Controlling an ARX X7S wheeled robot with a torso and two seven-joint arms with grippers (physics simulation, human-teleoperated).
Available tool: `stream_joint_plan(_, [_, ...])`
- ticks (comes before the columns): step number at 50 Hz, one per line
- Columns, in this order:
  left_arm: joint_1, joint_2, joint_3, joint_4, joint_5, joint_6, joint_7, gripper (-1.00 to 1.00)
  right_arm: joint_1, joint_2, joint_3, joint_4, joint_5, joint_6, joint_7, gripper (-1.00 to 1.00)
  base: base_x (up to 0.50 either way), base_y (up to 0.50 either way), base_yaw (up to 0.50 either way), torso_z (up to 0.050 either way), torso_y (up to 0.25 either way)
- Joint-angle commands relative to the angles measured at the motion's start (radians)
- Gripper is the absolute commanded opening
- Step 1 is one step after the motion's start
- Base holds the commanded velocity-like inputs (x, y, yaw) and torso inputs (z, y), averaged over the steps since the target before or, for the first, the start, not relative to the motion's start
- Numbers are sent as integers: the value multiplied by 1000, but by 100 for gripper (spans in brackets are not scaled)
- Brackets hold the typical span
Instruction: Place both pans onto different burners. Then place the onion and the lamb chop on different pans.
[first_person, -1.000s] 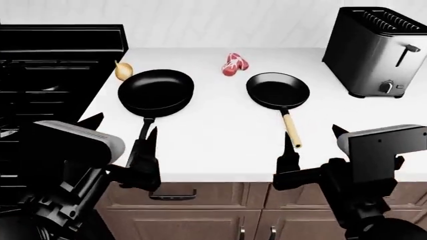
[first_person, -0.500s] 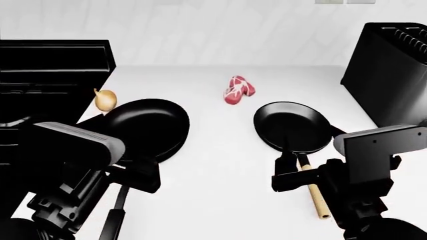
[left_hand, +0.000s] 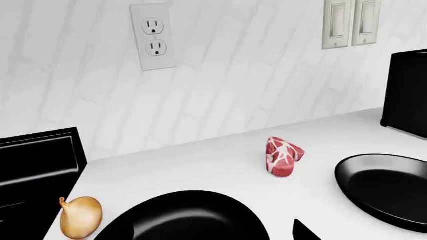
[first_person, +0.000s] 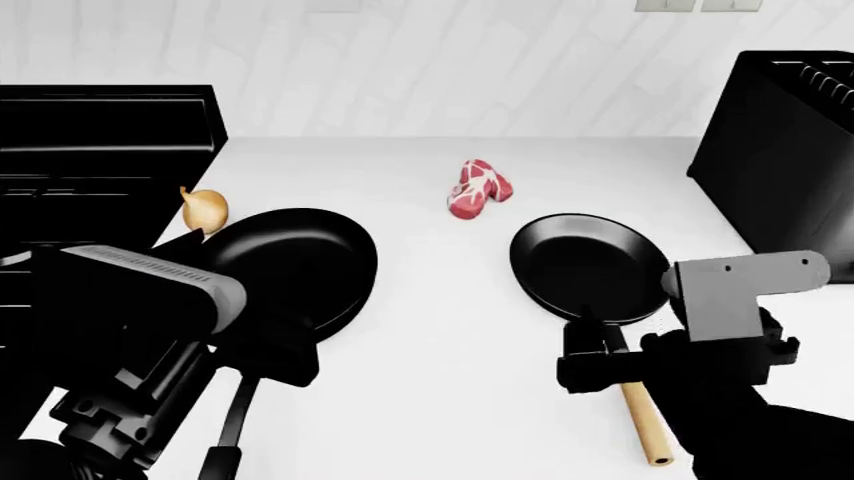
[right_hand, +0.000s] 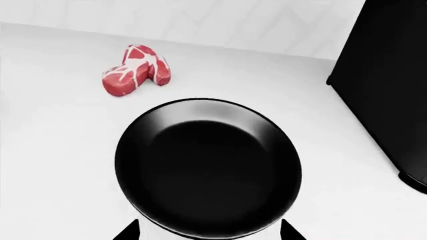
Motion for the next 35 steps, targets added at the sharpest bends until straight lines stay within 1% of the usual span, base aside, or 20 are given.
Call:
stream_joint_plan(1, [9,-10,-3,0,-7,16,-4,100,0,37,-28,81,160,8,153,100,0,0,0,0,0])
stream_joint_plan(5, [14,-10,2,-1,-1,22,-1,100,-16,43,-43,79,140,-7,138,100,0,0,0,0,0])
stream_joint_plan(11, [21,-12,7,0,5,30,1,100,-56,54,-76,93,41,-52,50,100,0,0,0,0,0])
stream_joint_plan(22, [40,-15,14,0,19,48,9,100,-78,58,-143,150,-72,-128,-63,100,0,0,0,0,0])
stream_joint_plan(35, [60,-22,27,14,34,68,20,100,-103,60,-197,207,-161,-203,-145,100,0,0,0,0,0])
